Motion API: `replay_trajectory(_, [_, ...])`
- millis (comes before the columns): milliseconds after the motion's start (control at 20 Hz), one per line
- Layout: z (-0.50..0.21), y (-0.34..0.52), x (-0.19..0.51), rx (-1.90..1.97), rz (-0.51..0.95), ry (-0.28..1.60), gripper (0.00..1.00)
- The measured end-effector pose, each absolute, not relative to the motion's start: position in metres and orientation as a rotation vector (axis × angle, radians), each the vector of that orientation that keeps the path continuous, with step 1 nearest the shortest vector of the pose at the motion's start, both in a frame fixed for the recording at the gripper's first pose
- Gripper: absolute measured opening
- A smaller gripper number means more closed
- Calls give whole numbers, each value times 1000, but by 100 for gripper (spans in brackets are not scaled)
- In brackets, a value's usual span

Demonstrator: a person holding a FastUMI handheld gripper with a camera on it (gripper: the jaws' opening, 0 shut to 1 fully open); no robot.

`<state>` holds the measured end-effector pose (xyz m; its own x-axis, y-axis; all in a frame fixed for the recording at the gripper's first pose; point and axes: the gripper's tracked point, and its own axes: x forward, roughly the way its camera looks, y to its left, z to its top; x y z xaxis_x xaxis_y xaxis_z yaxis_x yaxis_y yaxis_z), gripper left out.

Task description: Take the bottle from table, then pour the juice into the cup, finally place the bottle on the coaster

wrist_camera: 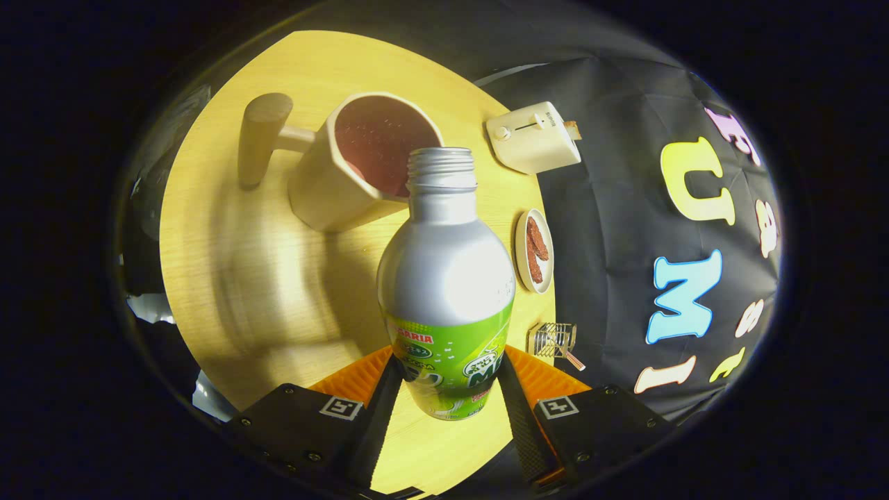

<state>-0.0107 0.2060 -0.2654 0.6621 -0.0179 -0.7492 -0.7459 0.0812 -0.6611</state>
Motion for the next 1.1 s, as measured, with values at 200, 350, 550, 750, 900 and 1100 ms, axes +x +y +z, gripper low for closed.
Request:
replay_trajectory(200, [-257,208,-8,-1470,618,699,77])
replay_trajectory(350, [-248,209,-4,-1552,615,698,77])
replay_trajectory(550, [-246,215,0,-1636,638,702,77])
replay_trajectory(750, [-247,215,0,-1674,647,729,77])
replay_trajectory(900, [-243,216,3,-1710,646,731,77])
replay_trajectory(1100, [-237,216,8,-1759,644,732,76])
